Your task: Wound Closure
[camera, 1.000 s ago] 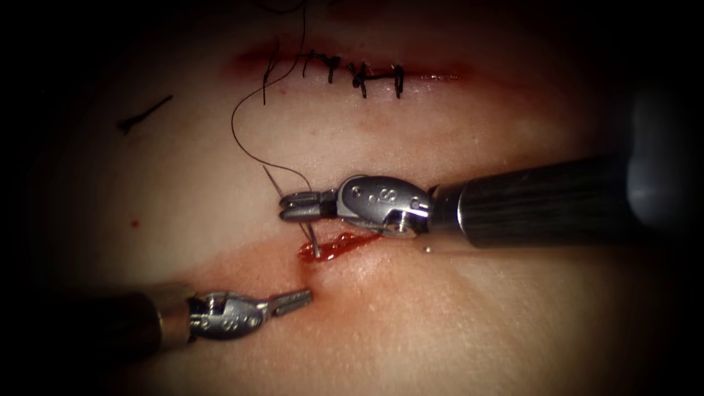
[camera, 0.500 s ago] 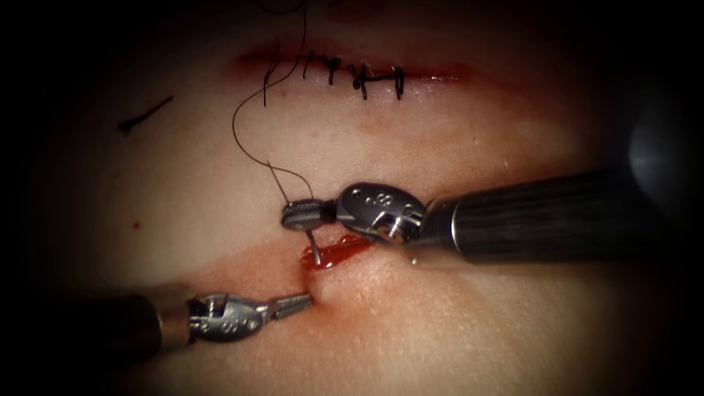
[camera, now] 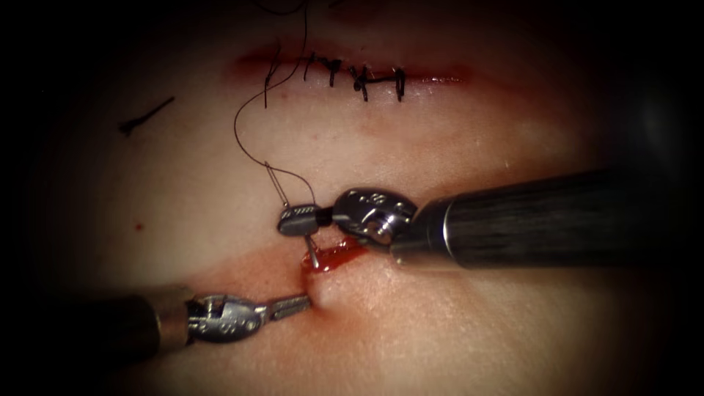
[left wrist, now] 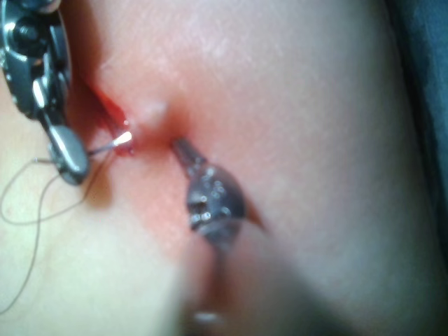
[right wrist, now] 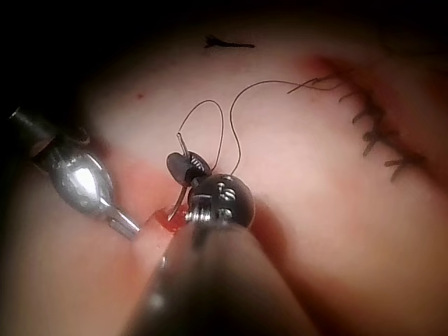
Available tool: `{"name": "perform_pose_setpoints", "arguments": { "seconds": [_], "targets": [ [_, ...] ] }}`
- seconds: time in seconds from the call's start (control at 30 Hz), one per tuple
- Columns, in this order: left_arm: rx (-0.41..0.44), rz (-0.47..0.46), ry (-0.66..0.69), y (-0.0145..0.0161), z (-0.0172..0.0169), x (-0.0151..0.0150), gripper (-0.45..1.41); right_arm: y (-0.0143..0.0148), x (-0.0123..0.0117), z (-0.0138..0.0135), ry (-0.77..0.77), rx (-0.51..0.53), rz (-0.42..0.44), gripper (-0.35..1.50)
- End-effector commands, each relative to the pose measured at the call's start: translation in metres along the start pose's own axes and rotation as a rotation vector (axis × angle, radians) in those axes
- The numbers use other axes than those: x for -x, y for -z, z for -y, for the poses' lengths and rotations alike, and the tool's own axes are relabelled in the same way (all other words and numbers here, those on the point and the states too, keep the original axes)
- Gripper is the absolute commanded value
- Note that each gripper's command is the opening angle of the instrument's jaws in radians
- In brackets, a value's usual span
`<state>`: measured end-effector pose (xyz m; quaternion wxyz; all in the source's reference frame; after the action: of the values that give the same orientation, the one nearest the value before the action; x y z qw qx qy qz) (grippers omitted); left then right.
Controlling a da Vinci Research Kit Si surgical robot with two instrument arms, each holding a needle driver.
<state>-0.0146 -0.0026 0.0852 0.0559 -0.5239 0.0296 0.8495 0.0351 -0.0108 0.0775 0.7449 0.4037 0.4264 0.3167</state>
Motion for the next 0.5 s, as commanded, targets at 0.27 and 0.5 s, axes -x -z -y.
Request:
{"name": "perform_pose_setpoints", "arguments": {
  "seconds": [0.27,0.5],
  "targets": [
    [0.003,-0.002,0.002,-0.0007,-0.0005,0.0003,-0.45,-0.0006,0.0002,0.0005,-0.163,0.003,0.037,-0.35],
    [0.004,-0.003,0.002,-0.0006,-0.0005,0.0003,-0.45,-0.0005,0.0002,0.0007,-0.21,0.013,0.059,-0.35]
  ]
}}
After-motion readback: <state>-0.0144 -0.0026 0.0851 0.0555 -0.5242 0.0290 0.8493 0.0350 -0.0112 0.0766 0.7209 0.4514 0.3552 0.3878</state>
